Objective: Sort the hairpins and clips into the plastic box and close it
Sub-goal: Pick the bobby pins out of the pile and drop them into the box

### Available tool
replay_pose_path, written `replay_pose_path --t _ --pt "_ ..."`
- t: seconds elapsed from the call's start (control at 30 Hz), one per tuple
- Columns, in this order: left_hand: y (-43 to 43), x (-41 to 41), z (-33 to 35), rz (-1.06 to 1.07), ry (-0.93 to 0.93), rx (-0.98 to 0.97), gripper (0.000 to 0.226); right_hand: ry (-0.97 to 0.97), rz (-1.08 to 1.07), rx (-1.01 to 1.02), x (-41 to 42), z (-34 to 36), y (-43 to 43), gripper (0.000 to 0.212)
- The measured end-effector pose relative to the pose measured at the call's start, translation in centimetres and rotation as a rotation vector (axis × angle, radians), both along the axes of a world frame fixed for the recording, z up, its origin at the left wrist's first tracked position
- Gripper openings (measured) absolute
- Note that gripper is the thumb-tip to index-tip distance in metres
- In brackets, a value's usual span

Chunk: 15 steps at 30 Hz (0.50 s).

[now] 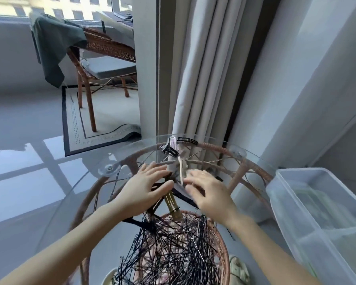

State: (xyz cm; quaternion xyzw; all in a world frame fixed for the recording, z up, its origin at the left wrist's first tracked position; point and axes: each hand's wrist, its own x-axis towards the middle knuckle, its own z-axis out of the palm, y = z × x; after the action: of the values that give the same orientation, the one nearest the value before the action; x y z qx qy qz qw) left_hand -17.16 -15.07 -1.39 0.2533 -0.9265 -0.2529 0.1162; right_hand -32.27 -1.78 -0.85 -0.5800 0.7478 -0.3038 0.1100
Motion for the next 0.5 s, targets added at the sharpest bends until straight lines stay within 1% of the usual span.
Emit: replay_pose_path --t 0.07,0.13,0.2,0.27,0.3,0.33,0.4,0.43,0.5 --pt "0.8 0.2 0.6 -0.010 0.093 0.118 0.063 0.000 0.082 0.005 1.2 0.4 0.5 0.030" --pt "0.8 0.3 1.3 0.040 0.239 0.155 0.051 -0.014 0.101 -0.072 1.3 1.5 0.6 0.029" --pt "-0.5 -0.1 2.0 0.213 0.367 0.126 0.047 -0.044 0.036 -0.207 -0.1 2.5 -0.4 0.038" --pt "-3.0 -1.2 2.3 0.377 0.420 0.043 0.046 -0.129 -0.113 -0.327 -2.6 2.9 -2.5 0.044" --pt "-4.5 -2.1 2.5 0.414 0.406 -0.006 0.045 -0.166 -0.191 -0.346 -3.9 2.8 -3.9 0.045" --pt "-5.9 -3.2 2.5 0.421 0.375 -0.038 0.044 -0.198 -0.250 -0.324 -5.2 2.7 -5.4 0.044" --pt "-8.1 -5.8 2.3 0.375 0.266 -0.029 0.043 -0.255 -0.318 -0.207 -7.5 2.0 -8.2 0.033" --pt "-8.8 -7.1 1.9 0.325 0.196 0.006 0.044 -0.271 -0.334 -0.137 -8.4 1.4 -9.5 0.031" --pt "-9.4 -9.6 0.9 0.208 -0.013 0.006 0.045 -0.223 -0.299 0.030 -9.5 0.0 -11.7 0.039"
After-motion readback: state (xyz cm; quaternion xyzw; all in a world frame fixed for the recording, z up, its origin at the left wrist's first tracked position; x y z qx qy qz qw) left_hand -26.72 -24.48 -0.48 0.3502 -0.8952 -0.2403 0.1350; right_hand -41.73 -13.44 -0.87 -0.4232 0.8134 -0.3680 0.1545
